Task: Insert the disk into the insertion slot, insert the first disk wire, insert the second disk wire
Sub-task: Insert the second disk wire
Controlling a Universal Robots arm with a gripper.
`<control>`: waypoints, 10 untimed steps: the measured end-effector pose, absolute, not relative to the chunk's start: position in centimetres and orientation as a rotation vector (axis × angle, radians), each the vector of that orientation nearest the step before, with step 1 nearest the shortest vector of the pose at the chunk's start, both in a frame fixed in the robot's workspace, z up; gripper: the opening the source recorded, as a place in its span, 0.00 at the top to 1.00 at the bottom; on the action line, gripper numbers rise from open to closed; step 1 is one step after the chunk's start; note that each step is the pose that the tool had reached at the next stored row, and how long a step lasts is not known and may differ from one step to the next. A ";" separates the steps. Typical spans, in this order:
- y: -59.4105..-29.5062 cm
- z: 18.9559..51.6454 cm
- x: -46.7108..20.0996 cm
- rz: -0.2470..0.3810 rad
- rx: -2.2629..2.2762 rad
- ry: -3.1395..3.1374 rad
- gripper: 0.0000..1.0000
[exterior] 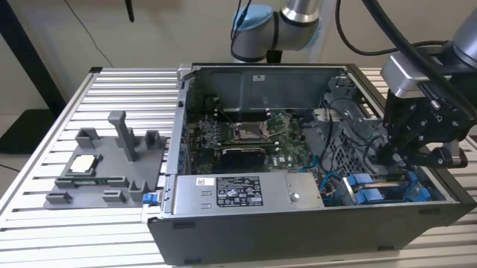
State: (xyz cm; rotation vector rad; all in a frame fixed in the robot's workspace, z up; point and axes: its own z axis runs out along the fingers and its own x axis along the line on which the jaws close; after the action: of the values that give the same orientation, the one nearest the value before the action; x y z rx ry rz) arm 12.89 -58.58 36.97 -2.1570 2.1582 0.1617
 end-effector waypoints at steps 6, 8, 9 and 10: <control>-58.6 36.8 12.9 0.161 -2.157 2.158 0.84; -58.6 36.6 12.9 0.165 -2.155 2.156 0.84; -58.6 36.6 12.9 0.168 -2.153 2.155 0.84; -58.6 36.5 12.9 0.171 -2.152 2.153 0.84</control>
State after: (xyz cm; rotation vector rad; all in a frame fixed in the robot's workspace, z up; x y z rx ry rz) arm 12.92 -58.58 36.49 -2.1518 2.1530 0.1709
